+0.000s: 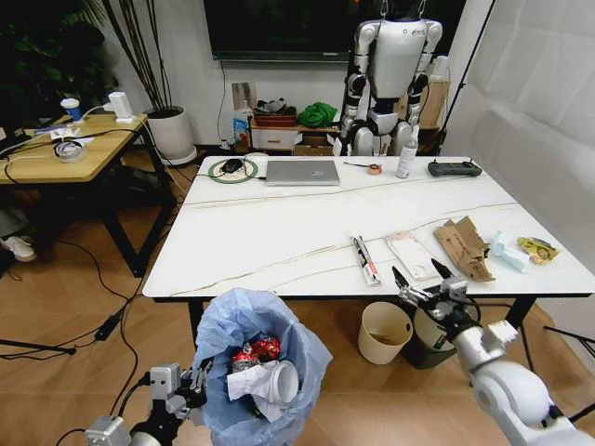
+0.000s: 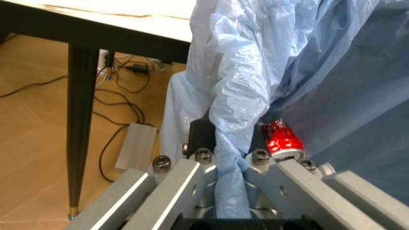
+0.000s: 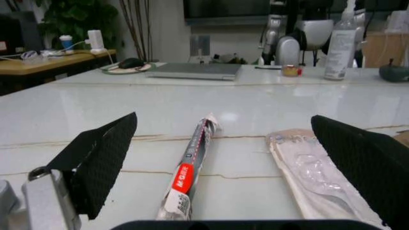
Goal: Pick up the trash bin and place the trash from the table into it.
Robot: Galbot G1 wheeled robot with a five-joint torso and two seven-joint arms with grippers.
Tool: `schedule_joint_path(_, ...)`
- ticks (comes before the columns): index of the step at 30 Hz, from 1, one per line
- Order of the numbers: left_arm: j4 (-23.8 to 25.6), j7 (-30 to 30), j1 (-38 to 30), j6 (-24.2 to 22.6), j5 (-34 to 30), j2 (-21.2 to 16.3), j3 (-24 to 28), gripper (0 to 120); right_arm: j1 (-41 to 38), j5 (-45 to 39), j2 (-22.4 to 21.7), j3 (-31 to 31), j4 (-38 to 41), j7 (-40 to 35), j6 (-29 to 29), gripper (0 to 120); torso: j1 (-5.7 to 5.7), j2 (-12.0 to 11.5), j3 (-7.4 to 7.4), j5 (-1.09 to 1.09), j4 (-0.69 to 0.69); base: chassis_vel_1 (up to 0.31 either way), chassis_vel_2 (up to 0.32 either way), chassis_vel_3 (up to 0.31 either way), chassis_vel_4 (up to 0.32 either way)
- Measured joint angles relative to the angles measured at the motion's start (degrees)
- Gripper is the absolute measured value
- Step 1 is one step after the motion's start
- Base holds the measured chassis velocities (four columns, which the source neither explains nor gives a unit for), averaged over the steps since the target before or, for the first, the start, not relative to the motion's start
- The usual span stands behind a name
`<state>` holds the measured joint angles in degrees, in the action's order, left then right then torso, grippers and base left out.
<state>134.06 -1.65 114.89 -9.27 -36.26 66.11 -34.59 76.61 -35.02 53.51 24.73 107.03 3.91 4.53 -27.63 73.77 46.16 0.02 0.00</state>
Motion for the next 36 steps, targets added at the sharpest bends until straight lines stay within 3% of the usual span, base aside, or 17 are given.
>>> schedule_joint_path(15, -1.1, -1.0, -1.9, -0.9, -0.7, 1.3, -0.1, 0, -11.5, -7.2, -4.1, -14.6, -3.9, -5.9, -8.4, 100, 0.00, 0.0, 0.00, -0.02, -0.01, 0.000, 0.000, 0.000, 0.000)
schedule_joint_path(25, -1.2, -1.3, -2.3, -1.1, -1.5, 1.3, -0.5, 0, -16.4, -8.6, -4.0, -19.3, -7.7, -7.4, -10.1, 100, 0.00, 0.0, 0.00, -0.01, 0.01, 0.000, 0.000, 0.000, 0.000)
schedule_joint_path(28, -1.2, -1.5, -2.4, -1.1, -1.9, 1.1, -0.6, 0, -16.5, -8.6, -3.7, -19.8, -8.8, -7.5, -10.3, 95, 0.00, 0.0, 0.00, -0.03, -0.01, 0.000, 0.000, 0.000, 0.000)
schedule_joint_path(36, -1.1, -1.9, -2.7, -1.3, -2.5, 0.6, -0.8, 0, -16.7, -8.5, -3.1, -19.9, -10.6, -7.2, -10.2, 71, 0.00, 0.0, 0.00, -0.01, 0.00, 0.000, 0.000, 0.000, 0.000)
